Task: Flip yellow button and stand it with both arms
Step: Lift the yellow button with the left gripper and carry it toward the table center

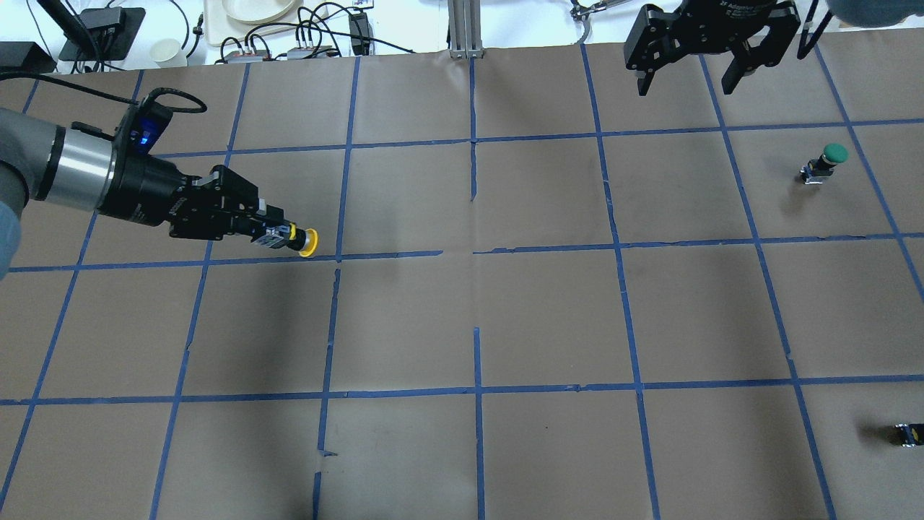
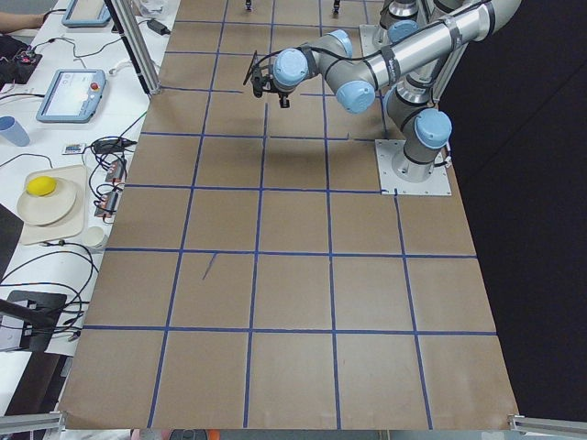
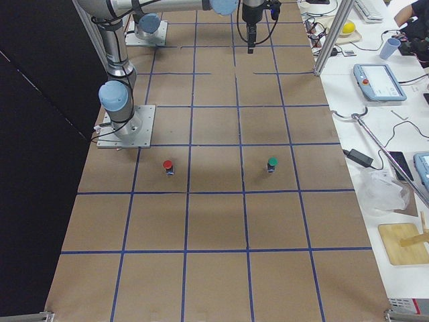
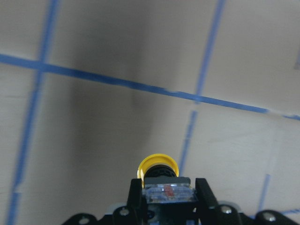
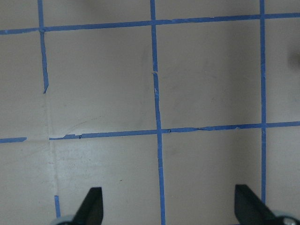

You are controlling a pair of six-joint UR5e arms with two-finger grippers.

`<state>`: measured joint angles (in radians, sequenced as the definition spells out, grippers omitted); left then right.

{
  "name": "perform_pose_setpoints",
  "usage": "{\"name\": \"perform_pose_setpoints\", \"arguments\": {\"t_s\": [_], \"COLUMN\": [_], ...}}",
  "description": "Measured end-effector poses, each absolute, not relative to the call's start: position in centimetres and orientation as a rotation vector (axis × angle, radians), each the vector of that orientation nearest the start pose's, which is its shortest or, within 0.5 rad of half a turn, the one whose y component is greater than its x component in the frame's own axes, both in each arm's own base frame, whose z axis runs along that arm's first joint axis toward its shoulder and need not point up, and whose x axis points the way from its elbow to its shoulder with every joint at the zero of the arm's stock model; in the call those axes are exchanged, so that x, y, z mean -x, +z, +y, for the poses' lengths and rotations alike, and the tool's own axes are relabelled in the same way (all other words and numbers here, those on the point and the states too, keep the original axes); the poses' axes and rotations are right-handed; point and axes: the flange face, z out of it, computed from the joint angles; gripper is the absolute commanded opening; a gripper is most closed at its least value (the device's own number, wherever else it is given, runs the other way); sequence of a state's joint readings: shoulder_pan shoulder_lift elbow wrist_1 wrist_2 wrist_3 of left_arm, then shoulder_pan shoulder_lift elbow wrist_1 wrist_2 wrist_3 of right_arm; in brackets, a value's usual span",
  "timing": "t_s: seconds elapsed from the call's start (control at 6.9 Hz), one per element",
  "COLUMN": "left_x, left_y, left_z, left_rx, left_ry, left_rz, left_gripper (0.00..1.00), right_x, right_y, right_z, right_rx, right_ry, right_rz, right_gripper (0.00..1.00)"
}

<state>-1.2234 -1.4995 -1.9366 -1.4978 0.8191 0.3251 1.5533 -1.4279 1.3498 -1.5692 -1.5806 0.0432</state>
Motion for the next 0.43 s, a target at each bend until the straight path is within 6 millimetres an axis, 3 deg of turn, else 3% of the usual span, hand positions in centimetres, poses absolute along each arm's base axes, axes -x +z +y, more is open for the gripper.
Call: {"name": "perform_pose_setpoints", "arguments": {"t_s": [0.14,0.29,0.43], "left_x": [8.4,11.4,13.7], "left_y": [39.1,40.7,42.2], "left_z": [-47.0,-47.1,-47.1], "left_rx": [-0.138,-0.169,-0.188], "left_ry": [0.043,0.033,0.023], "left_rz": [-2.252,-2.136,-2.029], "left_gripper": [0.03,0.03,0.02], "right_x": [-10.4,-7.0,-2.0], "right_y": [52.7,53.2,53.6], "right_z": [-56.5,-57.1,-57.5], "right_rx": [-0.118,-0.107,-0.078], "right_ry": [-0.133,-0.149,-0.166], "right_rz": [3.145,3.126,3.085], "right_gripper": [0.99,0.99,0.99]}}
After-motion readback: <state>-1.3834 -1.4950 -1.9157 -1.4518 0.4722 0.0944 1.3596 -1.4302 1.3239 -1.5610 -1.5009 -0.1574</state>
